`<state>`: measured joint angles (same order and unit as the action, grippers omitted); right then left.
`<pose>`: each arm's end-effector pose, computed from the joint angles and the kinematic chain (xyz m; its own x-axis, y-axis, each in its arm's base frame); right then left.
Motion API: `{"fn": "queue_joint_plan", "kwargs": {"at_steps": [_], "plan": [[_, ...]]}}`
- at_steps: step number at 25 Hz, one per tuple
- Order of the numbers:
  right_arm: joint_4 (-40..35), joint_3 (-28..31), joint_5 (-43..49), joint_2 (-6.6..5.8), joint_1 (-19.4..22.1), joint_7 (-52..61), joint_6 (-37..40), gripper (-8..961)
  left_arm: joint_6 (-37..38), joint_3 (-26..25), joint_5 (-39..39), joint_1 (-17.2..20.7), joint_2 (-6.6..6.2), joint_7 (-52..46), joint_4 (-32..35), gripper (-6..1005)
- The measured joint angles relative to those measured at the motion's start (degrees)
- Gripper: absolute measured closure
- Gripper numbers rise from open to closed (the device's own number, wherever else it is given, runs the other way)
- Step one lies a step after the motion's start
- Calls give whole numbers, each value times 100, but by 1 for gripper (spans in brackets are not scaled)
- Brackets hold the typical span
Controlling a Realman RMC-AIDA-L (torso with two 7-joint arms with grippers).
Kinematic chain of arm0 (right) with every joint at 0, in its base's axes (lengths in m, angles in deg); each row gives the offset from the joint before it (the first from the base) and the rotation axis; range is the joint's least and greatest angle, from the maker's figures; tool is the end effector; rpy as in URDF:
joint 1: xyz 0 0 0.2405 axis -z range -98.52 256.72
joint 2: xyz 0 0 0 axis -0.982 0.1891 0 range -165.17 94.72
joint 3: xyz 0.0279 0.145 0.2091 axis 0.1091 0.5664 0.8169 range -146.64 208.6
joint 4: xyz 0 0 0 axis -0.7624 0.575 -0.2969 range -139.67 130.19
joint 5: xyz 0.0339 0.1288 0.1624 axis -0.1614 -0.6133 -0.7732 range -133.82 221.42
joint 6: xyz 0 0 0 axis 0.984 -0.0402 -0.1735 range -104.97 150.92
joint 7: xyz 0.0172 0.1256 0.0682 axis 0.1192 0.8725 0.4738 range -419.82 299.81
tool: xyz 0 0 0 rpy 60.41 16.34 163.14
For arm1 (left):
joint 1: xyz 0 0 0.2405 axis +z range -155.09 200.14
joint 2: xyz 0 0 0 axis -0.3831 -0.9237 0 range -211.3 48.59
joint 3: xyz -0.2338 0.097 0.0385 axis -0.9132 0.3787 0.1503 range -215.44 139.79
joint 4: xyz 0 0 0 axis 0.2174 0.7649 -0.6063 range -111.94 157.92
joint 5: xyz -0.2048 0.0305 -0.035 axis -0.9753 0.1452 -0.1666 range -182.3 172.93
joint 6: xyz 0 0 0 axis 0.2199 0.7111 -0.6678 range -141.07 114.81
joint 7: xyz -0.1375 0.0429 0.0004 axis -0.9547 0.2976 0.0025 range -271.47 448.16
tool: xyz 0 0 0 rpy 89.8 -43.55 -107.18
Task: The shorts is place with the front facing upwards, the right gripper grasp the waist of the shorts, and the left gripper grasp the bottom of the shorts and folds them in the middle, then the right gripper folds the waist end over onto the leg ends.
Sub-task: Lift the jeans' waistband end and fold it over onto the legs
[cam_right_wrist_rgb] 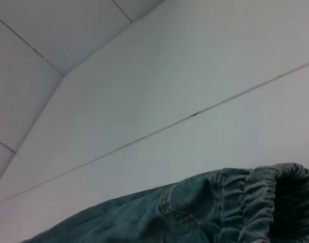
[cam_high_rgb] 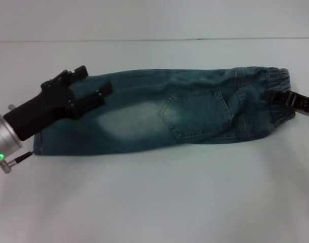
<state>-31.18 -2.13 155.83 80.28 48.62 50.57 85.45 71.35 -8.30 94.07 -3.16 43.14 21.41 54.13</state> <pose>0.3367 0.3641 0.0168 0.1978 -0.6937 -0.6926 -0.9768 -0.1986 -0.0800 -0.2741 0.3218 -0.0073 0.5747 0.2075 0.7916 0.6339 -0.7246 -0.2703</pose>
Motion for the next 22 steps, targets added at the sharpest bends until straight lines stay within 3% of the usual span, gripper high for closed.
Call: {"fn": "queue_joint_plan", "kwargs": {"at_steps": [2, 7, 17, 18, 20, 22], "plan": [[0, 31, -22, -7, 13, -3, 79, 749, -14, 0, -8, -51, 0, 89, -142, 115], [-18, 99, -103, -45, 56, -2, 291, 787, -26, -21, -169, -204, 5, 495, -660, 117], [-220, 284, -112, -48, 141, 53, 965, 818, -110, -83, -1096, -679, 13, 2063, -2502, 122], [-246, 350, -112, -46, 158, 59, 1073, 818, -216, -185, -1192, -799, 13, 2587, -2838, 122], [-291, 466, -112, -54, 190, 135, 1249, 818, -262, -256, -1232, -841, 14, 2812, -2992, 184], [-352, 504, -112, -93, 231, 325, 1360, 818, -440, -704, -1285, -958, 14, 3696, -3473, 246]]}}
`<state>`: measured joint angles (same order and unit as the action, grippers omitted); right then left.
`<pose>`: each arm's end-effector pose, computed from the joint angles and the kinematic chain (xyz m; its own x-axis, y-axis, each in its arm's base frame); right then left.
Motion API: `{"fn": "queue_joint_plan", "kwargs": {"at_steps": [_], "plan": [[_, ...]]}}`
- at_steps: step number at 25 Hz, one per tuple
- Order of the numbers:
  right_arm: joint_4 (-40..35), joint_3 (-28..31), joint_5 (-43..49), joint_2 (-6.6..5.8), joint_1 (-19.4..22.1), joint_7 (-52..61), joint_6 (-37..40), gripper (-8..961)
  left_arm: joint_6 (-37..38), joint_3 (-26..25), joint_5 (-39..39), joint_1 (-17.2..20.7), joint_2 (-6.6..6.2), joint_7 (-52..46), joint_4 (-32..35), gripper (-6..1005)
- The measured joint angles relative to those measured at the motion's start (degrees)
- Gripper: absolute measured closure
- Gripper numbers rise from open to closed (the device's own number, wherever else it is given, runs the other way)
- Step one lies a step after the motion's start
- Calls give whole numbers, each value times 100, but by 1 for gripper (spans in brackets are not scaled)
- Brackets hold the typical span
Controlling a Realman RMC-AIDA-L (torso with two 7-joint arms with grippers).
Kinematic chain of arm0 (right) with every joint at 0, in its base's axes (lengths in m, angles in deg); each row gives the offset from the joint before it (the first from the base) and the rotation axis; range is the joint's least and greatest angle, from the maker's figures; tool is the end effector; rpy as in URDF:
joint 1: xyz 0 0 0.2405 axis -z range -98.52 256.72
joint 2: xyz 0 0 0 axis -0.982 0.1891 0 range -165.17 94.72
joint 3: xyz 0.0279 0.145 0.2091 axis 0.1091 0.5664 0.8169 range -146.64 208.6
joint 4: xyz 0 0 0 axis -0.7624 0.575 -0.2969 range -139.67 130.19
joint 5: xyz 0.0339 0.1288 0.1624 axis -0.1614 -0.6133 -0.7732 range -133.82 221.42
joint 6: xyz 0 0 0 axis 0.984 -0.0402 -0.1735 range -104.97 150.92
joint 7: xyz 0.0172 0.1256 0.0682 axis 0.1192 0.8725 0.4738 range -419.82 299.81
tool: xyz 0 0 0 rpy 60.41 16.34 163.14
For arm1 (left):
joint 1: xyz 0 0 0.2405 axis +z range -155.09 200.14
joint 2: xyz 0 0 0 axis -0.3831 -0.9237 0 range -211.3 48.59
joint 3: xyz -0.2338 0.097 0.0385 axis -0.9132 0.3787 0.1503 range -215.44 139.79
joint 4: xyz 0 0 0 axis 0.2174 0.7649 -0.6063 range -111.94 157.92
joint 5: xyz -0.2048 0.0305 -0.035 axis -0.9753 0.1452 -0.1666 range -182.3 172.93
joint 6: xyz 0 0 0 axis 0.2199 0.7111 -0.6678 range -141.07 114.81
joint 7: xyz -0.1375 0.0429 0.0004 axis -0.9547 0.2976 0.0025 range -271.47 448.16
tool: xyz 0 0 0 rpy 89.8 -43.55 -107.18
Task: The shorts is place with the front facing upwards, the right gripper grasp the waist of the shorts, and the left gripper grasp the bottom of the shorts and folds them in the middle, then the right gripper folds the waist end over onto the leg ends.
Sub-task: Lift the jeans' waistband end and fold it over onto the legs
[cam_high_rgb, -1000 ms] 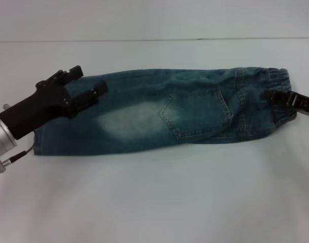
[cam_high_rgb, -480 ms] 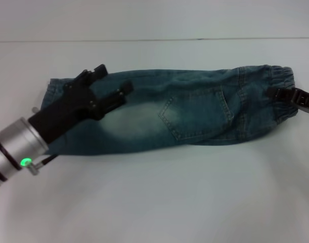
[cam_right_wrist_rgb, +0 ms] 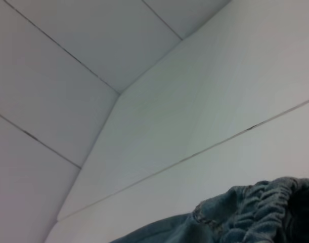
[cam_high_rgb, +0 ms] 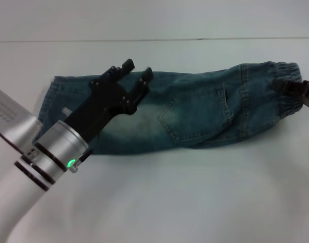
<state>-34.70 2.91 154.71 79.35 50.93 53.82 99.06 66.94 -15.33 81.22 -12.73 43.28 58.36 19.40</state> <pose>0.3262 0.3475 0.0431 0.1246 -0.6850 -0.7178 -0.9610 -0.2632 0.0844 -0.2283 0.3194 -0.0866 0.5146 0.0277 0.8570 0.6428 -0.6739 -0.3641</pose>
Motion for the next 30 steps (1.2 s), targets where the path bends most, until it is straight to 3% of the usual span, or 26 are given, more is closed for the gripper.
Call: {"fn": "queue_joint_plan", "kwargs": {"at_steps": [4, 7, 10, 21, 30], "plan": [[-171, 73, -22, -49, 106, 249, 377, 819, -305, -928, 17, -69, 0, 1425, -750, 406], [-336, 219, -58, -52, 161, 385, 764, 819, -607, -1349, 50, -123, -1, 2160, -1202, 553], [-397, 285, -60, -56, 181, 402, 954, 819, -1058, -1500, 78, -252, -1, 2579, -1573, 793], [-702, 560, -338, -102, 34, 497, 1902, 818, -2165, -2004, 128, -434, -1, 3505, -1949, 1003], [-694, 401, -880, 0, -600, 657, 2264, 818, -2388, -2006, 241, -404, 0, 3519, -2049, 998]]}}
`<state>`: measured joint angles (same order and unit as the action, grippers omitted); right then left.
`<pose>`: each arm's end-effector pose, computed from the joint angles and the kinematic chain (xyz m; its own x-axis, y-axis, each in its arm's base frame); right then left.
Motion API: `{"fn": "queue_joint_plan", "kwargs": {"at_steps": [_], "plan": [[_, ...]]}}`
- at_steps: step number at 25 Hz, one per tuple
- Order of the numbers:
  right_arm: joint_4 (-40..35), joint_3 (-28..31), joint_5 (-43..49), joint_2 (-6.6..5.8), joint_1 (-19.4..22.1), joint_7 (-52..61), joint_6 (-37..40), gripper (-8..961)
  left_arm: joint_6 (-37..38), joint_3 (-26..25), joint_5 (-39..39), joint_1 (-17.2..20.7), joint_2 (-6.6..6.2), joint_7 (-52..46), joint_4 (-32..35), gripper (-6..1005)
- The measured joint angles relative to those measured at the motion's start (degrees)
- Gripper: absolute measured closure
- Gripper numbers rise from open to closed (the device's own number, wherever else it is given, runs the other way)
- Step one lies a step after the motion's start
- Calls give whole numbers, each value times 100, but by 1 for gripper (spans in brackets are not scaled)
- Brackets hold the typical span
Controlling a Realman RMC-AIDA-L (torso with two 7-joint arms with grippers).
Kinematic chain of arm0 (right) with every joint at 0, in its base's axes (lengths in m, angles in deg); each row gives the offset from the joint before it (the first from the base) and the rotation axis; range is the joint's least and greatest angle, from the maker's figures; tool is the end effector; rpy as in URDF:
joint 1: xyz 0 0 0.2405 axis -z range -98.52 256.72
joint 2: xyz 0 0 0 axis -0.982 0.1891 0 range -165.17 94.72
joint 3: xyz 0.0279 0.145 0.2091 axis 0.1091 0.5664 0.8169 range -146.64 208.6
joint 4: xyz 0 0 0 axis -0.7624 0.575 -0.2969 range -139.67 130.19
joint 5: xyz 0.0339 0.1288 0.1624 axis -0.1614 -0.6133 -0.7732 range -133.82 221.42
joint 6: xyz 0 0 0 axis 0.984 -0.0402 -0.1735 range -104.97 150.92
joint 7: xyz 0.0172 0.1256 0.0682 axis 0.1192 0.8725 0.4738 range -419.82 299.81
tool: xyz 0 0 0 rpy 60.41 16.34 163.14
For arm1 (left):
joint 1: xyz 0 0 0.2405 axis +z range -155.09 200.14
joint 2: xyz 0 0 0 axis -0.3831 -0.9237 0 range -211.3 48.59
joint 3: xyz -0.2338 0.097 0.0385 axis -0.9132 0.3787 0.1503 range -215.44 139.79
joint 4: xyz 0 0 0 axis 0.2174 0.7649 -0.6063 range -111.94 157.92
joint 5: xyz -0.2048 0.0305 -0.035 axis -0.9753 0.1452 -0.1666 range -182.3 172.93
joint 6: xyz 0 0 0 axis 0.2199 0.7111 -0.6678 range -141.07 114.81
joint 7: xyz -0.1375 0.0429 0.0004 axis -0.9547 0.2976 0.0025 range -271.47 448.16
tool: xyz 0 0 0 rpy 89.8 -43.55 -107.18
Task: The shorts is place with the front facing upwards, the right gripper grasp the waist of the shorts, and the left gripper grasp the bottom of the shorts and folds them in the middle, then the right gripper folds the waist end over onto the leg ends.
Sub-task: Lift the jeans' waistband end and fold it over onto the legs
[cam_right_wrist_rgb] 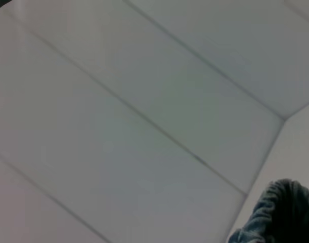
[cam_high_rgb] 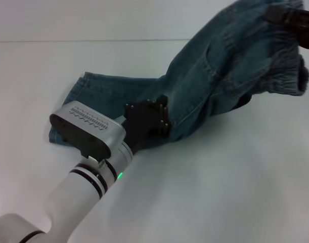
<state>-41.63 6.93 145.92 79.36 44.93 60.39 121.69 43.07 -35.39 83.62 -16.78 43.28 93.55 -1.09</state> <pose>0.2360 0.3577 0.0864 0.1577 -0.6493 -0.7440 -0.7428 -0.5745 0.3439 -0.2071 0.3178 -0.1552 0.7517 0.1181 0.6489 0.5895 -0.5615 -0.5807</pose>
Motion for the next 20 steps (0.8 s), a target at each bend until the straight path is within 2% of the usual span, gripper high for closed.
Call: {"fn": "queue_joint_plan", "kwargs": {"at_steps": [4, 14, 20], "plan": [[-7, -376, 25, 8, -237, 115, -45, 821, -98, -32, 285, -28, 0, 2, -131, 999], [-26, -1173, 54, -208, -671, 363, -431, 820, -192, -50, 900, -116, 0, -3, -532, 998], [-29, -1554, 186, -237, -962, 434, -641, 820, -360, -84, 1087, -152, 0, -8, -635, 998]]}}
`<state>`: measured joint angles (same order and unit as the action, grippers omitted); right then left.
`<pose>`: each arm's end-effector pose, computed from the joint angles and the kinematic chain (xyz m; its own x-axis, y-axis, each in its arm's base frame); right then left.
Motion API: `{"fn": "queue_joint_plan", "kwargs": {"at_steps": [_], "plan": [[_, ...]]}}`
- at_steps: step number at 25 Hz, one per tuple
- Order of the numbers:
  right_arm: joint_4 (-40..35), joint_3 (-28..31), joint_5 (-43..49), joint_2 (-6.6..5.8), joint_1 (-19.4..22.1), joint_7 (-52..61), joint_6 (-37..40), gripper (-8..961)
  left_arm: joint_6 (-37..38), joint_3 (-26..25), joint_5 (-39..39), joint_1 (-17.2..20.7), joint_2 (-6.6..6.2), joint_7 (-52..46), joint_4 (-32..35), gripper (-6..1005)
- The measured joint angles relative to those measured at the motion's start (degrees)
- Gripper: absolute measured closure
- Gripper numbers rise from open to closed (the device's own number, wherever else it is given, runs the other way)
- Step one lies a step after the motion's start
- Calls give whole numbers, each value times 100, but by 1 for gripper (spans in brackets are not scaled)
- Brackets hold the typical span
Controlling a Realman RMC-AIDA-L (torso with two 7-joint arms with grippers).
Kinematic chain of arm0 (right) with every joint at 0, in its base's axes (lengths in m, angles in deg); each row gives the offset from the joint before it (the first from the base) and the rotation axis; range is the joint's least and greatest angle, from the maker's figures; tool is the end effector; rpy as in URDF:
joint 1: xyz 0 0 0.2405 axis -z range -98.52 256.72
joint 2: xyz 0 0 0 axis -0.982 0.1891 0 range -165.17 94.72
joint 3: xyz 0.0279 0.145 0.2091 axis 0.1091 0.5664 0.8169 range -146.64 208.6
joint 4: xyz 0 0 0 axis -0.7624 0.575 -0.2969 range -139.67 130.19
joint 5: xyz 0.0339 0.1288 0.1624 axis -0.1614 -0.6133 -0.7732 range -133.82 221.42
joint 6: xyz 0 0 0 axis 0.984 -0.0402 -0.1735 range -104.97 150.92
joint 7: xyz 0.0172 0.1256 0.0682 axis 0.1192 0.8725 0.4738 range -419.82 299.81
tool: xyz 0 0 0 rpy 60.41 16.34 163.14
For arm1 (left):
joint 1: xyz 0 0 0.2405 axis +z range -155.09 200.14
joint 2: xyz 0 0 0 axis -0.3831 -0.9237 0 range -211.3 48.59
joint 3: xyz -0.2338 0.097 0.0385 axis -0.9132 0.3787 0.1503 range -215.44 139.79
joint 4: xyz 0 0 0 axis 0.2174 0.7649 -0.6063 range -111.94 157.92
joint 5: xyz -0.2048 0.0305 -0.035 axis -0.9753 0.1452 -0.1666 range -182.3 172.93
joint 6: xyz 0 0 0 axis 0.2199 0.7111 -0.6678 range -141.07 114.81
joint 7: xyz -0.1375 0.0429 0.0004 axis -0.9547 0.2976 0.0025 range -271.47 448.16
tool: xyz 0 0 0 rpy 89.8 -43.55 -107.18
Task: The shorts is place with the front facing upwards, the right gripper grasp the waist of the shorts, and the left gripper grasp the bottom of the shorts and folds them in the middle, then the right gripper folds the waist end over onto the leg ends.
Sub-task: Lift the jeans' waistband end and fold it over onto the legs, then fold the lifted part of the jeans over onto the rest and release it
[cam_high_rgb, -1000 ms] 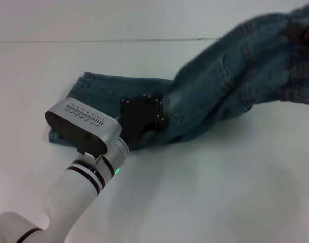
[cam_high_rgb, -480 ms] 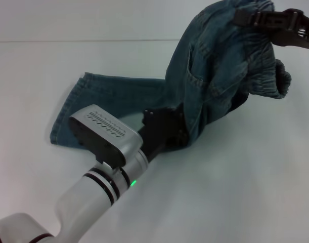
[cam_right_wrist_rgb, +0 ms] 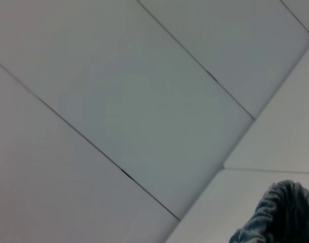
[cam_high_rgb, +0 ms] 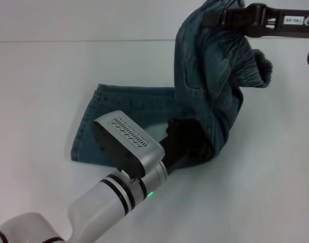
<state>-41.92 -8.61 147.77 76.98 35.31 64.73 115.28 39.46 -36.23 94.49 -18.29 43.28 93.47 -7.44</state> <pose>0.1730 0.3995 0.0603 0.3977 -0.7150 -0.5749 -0.7270 -0.6279 0.2780 -0.1697 0.2897 -0.1850 0.7716 0.1128 0.6260 0.4887 -0.7350 -0.4701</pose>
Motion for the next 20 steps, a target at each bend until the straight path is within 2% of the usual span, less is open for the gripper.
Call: {"fn": "queue_joint_plan", "kwargs": {"at_steps": [2, 10, 15, 20], "plan": [[0, -29, 137, 11, -56, 4, -56, 820, 23, -97, 2, 79, 0, 25, 4, 999], [0, -39, 222, 10, -2, 5, -47, 821, 337, -917, 3, 795, -1, 536, 42, 999], [-42, 0, 226, -34, 120, -16, -23, 825, 454, -1033, 4, 1099, -1, 676, 49, 998], [-57, -36, 228, -45, 162, -43, -20, 824, 1110, -1111, -27, 1559, -1, 895, 48, 998]]}}
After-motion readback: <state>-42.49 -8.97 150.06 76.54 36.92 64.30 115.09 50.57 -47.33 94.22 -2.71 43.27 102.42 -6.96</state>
